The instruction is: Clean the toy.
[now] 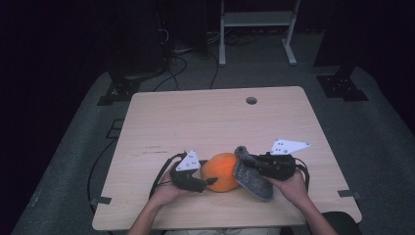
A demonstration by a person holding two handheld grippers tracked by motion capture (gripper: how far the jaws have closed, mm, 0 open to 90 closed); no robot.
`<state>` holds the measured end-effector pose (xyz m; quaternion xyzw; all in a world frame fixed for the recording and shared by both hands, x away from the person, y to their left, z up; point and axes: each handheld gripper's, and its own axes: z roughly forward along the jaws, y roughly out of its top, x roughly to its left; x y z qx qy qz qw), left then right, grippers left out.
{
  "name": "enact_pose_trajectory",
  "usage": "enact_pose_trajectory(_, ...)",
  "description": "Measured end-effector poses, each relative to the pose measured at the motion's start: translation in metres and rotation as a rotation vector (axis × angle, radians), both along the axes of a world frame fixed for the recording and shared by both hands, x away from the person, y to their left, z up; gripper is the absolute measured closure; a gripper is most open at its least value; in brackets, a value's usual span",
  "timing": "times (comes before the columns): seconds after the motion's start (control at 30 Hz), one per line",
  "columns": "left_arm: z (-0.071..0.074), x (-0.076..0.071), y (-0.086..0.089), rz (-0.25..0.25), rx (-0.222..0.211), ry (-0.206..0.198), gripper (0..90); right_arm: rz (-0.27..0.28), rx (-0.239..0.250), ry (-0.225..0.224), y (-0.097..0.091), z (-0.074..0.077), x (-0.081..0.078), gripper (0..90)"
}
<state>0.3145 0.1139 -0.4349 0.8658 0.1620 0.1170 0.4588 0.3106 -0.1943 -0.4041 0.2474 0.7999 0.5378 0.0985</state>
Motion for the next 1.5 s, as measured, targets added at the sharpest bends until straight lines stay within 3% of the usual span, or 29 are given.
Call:
enact_pose_trajectory(0.07,0.000,0.000,0.001,0.001,-0.003,0.005,33.9,0.005,-0.042,-0.015,0.006,-0.003,0.000,77.0)
enact_pose_trajectory(0.2,0.001,-0.001,0.001,0.002,-0.008,0.008,33.9,-0.042,-0.070,0.011,-0.004,-0.007,0.008,77.1)
enact_pose_trajectory(0.3,0.002,0.000,-0.002,0.007,-0.024,0.016,34.1,-0.038,-0.033,0.007,-0.006,-0.002,0.004,77.1)
enact_pose_trajectory(0.4,0.004,-0.001,-0.007,0.004,-0.028,0.001,35.1,0.025,0.013,-0.024,0.006,0.004,-0.003,77.1)
enact_pose_trajectory(0.47,0.005,-0.002,-0.008,0.002,-0.030,-0.008,35.7,0.037,-0.014,-0.033,0.013,0.004,-0.003,77.0)
enact_pose_trajectory(0.6,0.006,-0.001,-0.006,0.010,-0.060,0.011,36.2,-0.014,-0.068,-0.025,0.006,-0.003,0.005,77.2)
enact_pose_trajectory(0.7,0.008,-0.002,-0.009,0.012,-0.064,0.008,36.5,-0.032,-0.050,-0.019,0.004,-0.001,0.003,77.2)
enact_pose_trajectory(0.8,0.009,-0.003,-0.011,0.013,-0.079,0.005,36.6,0.017,-0.004,-0.053,0.012,0.004,-0.004,77.2)
enact_pose_trajectory(0.87,0.009,-0.003,-0.010,0.022,-0.100,0.016,36.7,0.026,-0.023,-0.070,0.017,0.005,-0.004,77.2)
enact_pose_trajectory(0.97,0.013,-0.003,-0.006,0.033,-0.135,0.019,37.1,-0.015,-0.043,-0.043,0.010,-0.001,0.004,77.3)
enact_pose_trajectory(1.03,0.015,-0.004,-0.007,0.039,-0.131,0.007,37.2,-0.045,-0.056,-0.020,0.005,-0.004,0.008,77.2)
enact_pose_trajectory(1.07,0.015,-0.005,-0.008,0.040,-0.120,-0.004,37.3,-0.047,-0.064,-0.031,0.006,-0.004,0.006,77.2)
enact_pose_trajectory(1.13,0.015,-0.006,-0.009,0.042,-0.116,-0.010,37.6,-0.025,-0.049,-0.062,0.011,0.000,0.000,77.2)
enact_pose_trajectory(1.2,0.016,-0.007,-0.011,0.044,-0.119,-0.008,37.7,0.030,0.002,-0.082,0.020,0.006,-0.007,77.2)
enact_pose_trajectory(1.3,0.018,-0.008,-0.011,0.048,-0.131,-0.016,37.6,0.053,-0.025,-0.109,0.029,0.006,-0.011,77.1)
enact_pose_trajectory(1.4,0.017,-0.009,-0.012,0.041,-0.136,-0.020,37.2,0.023,-0.013,-0.048,0.018,-0.002,0.000,77.1)
enact_pose_trajectory(1.5,0.015,-0.008,-0.014,0.026,-0.136,-0.022,25.9,0.008,-0.028,-0.034,0.013,-0.005,0.002,77.1)
